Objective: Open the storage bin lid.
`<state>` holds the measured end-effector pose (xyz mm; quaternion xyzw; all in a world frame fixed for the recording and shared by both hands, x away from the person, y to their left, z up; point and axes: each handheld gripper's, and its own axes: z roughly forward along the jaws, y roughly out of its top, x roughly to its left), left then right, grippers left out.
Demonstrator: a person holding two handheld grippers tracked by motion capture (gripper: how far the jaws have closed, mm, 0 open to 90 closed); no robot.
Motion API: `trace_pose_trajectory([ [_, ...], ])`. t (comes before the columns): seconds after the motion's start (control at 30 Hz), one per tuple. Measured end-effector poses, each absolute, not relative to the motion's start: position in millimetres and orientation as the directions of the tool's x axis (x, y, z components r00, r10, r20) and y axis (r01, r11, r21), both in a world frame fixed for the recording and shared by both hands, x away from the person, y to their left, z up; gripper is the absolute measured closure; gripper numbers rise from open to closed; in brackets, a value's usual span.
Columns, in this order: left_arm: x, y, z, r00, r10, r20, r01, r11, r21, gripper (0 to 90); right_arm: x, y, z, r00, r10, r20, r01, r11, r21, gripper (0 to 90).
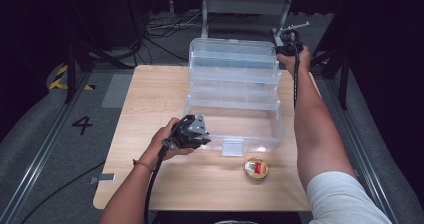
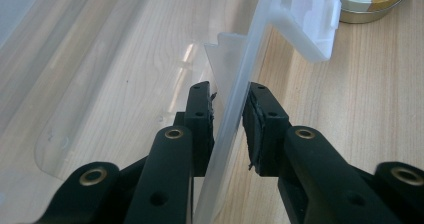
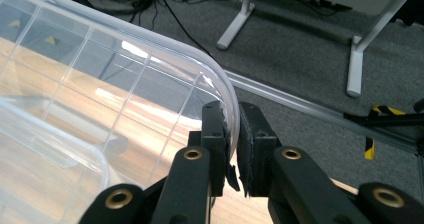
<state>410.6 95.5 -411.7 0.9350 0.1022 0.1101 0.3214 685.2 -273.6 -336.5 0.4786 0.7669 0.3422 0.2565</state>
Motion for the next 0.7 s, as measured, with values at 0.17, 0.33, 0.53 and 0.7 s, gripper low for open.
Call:
trace_pose_trajectory([
  [0.17,410.8,95.8,-412.0,0.955,0.262,0.137,0.12,-0.769,0.628,74.3,686.9,-273.9,-339.4,-0.405,0.912,-0.064,0.568,0.306,0.764,83.3],
  [0.33,410.6,95.9,-412.3,0.955,0.264,0.136,0.122,-0.767,0.629,73.9,687.7,-275.0,-342.1,-0.403,0.913,-0.059,0.58,0.305,0.756,83.1],
  [0.53,410.7,96.3,-412.3,0.955,0.263,0.136,0.122,-0.769,0.628,73.5,689.0,-276.5,-345.0,-0.406,0.912,-0.06,0.589,0.311,0.745,82.9],
  [0.7,411.0,96.5,-412.3,0.956,0.26,0.134,0.121,-0.769,0.628,73.4,689.7,-277.3,-348.4,-0.402,0.914,-0.053,0.597,0.306,0.742,82.8],
])
